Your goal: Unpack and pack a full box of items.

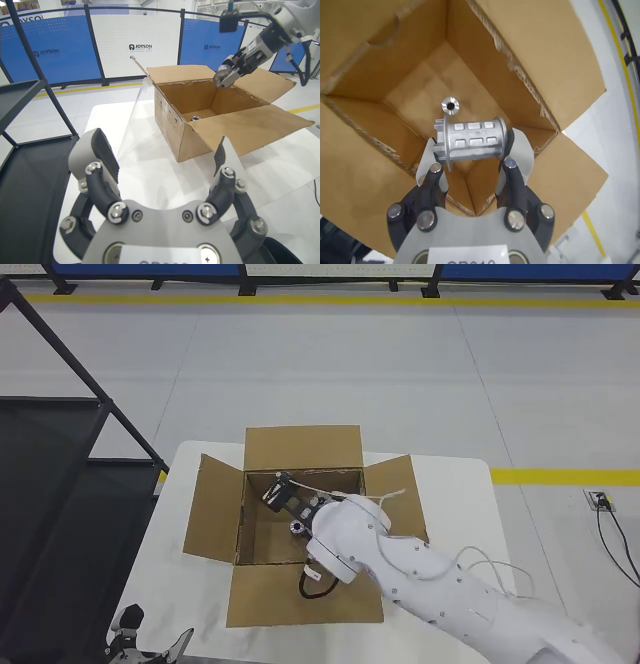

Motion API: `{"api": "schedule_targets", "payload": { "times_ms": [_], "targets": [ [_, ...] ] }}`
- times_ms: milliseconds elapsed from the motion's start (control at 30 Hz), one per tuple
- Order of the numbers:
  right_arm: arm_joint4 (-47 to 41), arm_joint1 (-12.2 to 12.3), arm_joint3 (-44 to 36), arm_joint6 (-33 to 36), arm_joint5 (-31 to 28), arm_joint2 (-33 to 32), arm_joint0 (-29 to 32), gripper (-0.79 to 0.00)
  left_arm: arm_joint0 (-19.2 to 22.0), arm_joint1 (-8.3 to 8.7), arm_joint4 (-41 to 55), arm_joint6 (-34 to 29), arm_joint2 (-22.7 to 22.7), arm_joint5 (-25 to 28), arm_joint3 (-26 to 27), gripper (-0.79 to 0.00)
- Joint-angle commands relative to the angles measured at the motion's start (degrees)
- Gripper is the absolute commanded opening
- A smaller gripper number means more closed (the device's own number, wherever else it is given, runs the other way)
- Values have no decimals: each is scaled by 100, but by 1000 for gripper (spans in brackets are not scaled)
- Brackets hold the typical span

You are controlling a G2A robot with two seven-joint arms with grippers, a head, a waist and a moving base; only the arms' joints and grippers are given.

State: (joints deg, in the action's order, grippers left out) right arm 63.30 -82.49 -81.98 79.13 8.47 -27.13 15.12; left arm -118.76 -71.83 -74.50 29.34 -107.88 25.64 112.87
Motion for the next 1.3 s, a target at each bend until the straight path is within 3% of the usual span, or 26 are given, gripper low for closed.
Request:
{"api": "schedule_targets", "payload": {
  "times_ms": [0,133,300,333,367,400,467,500,733,900,1067,1267],
  "targets": [
    [-149,-203,519,140,1,211,-245,-785,0,0,0,0,0,0,0,0],
    [-381,-496,1224,64,-34,393,-399,-739,0,0,0,0,0,0,0,0],
    [-538,-734,1937,-273,-88,474,-359,-523,0,0,0,0,0,0,0,0],
    [-579,-770,2043,-351,-84,465,-336,-431,0,0,0,0,0,0,0,0],
    [-603,-800,2151,-378,-97,462,-320,-431,0,0,0,0,0,0,0,0],
    [-617,-827,2234,-408,-115,450,-319,-228,0,0,0,0,0,0,0,0],
    [-619,-862,2363,-467,-139,414,-305,-28,0,0,0,0,0,0,0,0],
    [-628,-872,2394,-491,-148,384,-293,0,0,0,0,0,0,0,0,0],
    [-487,-805,2257,-423,-230,127,-113,0,0,0,0,0,0,0,0,0],
    [-194,-642,1713,-522,-161,-182,165,0,0,0,0,0,0,0,0,0],
    [203,-255,124,-1228,-295,-917,988,0,43,-2,62,-47,25,-13,-8,0],
    [484,335,-2453,-2334,-1233,-2330,2969,0,226,32,229,-468,120,497,-73,0]
  ]
}}
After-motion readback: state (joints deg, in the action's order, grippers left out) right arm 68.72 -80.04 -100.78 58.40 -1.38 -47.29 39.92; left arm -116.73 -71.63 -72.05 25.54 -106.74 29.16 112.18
